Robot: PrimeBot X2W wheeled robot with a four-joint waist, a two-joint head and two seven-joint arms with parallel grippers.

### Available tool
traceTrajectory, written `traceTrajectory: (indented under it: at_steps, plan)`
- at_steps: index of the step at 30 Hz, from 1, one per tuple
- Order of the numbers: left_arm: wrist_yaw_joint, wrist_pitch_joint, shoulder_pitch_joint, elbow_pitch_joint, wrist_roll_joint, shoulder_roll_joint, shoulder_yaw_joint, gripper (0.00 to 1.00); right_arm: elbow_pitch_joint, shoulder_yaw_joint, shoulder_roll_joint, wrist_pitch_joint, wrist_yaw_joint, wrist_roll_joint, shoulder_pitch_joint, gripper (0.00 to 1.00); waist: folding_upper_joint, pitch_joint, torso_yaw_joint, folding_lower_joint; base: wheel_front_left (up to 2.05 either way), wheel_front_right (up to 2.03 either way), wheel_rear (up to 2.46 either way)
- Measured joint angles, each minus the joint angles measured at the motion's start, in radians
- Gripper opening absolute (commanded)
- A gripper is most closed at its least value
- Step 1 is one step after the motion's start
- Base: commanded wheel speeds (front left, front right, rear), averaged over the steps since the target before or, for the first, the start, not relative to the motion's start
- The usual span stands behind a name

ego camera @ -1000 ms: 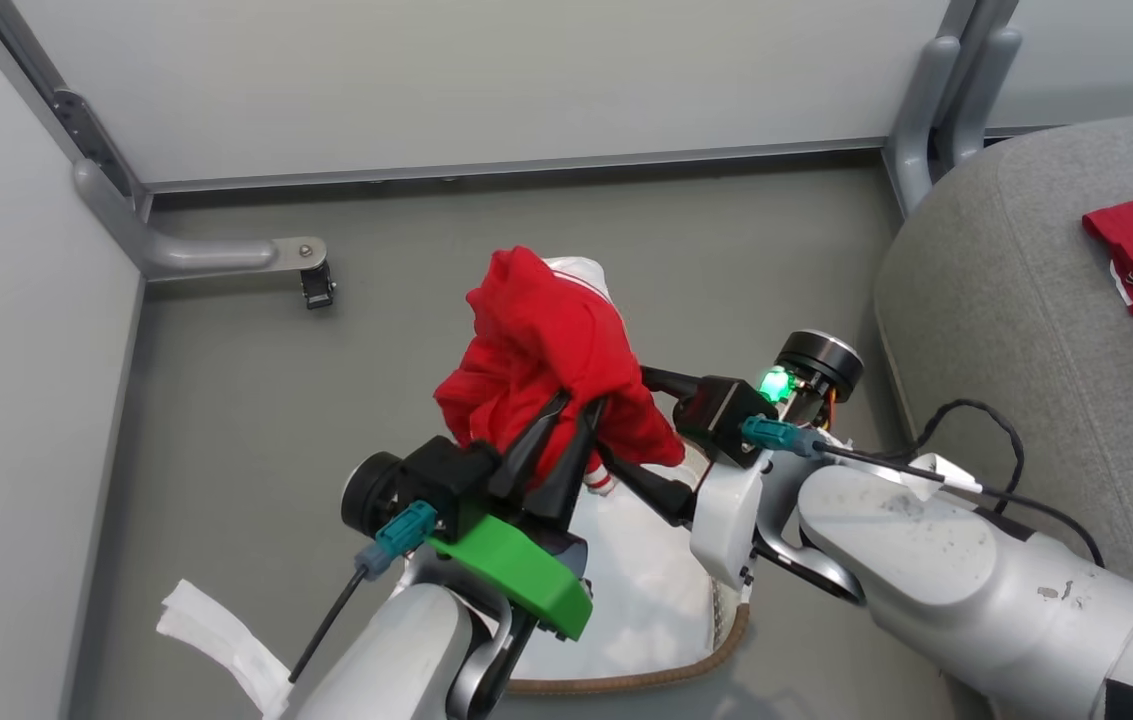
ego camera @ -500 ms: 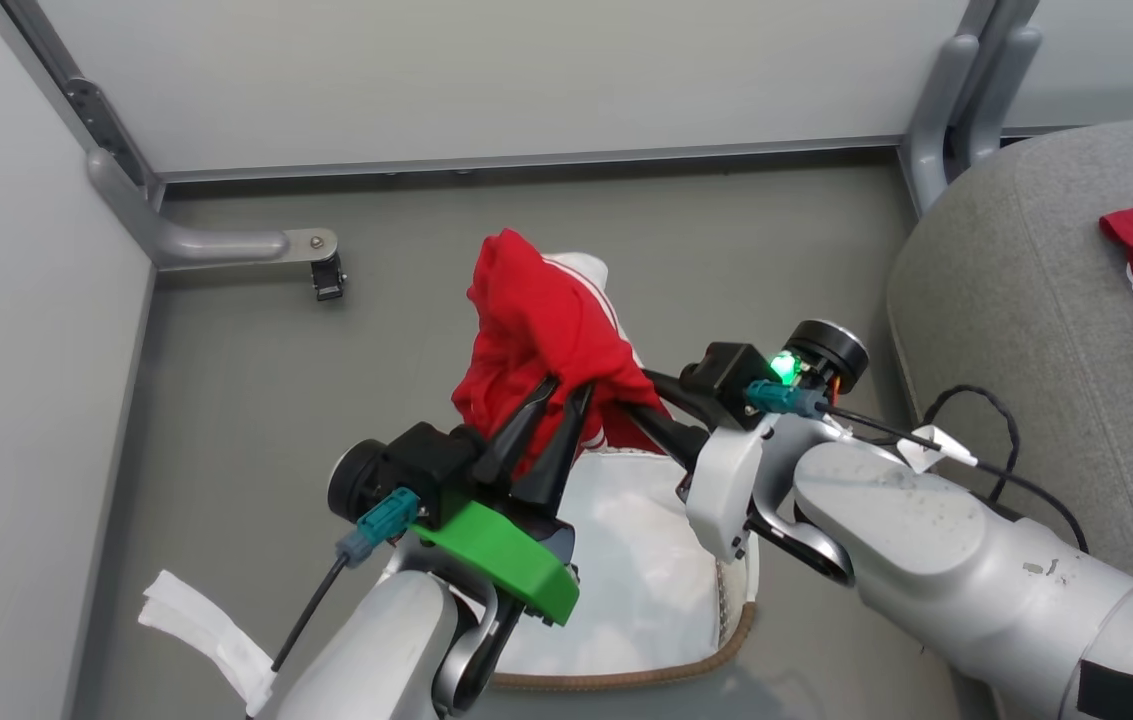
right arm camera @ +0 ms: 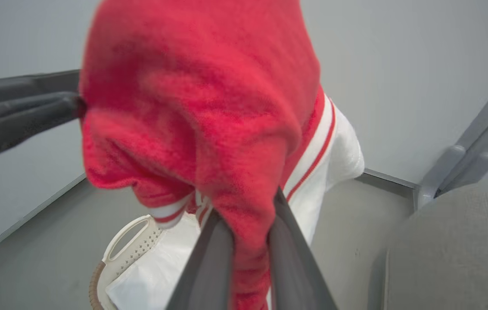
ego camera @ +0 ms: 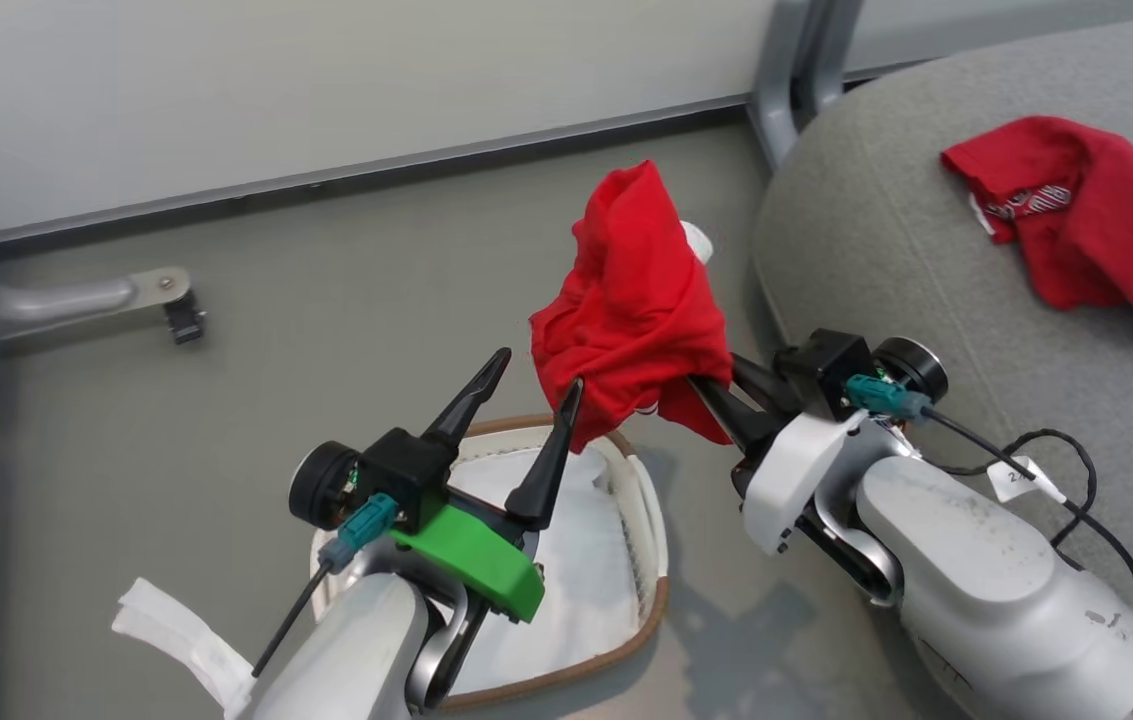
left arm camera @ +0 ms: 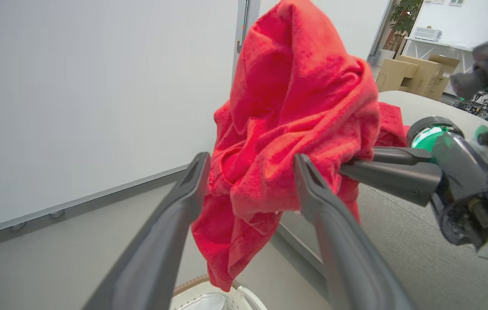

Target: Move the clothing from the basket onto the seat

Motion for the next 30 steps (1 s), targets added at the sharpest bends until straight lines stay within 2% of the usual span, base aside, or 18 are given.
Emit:
traceTrajectory:
  at_steps: [14, 18, 23, 30]
  plan:
    - [-0.001, 0.0, -0.015, -0.006, 0.018, 0.013, -0.015, 1.0, -0.101, -0.209, 0.003, 0.0, 0.0, -0.078, 0.143, 0.0, 0.0001, 0.041, -0.279, 0.0, 0.0, 0.0, 0.0]
    - [-0.001, 0.0, -0.034, -0.001, 0.019, 0.015, -0.031, 1.0, -0.119, -0.334, 0.0, 0.0, 0.0, -0.102, 0.181, 0.0, 0.0001, 0.068, -0.356, 0.0, 0.0, 0.0, 0.0]
    - [-0.001, 0.0, -0.055, 0.012, 0.019, 0.025, -0.046, 1.0, -0.13, -0.455, -0.023, 0.0, 0.0, -0.136, 0.148, 0.0, 0.0, 0.116, -0.391, 0.0, 0.0, 0.0, 0.0]
    - [-0.001, 0.0, -0.095, 0.035, 0.022, 0.05, -0.077, 1.0, -0.101, -0.64, -0.107, 0.0, 0.0, -0.212, -0.026, 0.0, 0.0, 0.211, -0.393, 0.0001, 0.0, 0.0, 0.0]
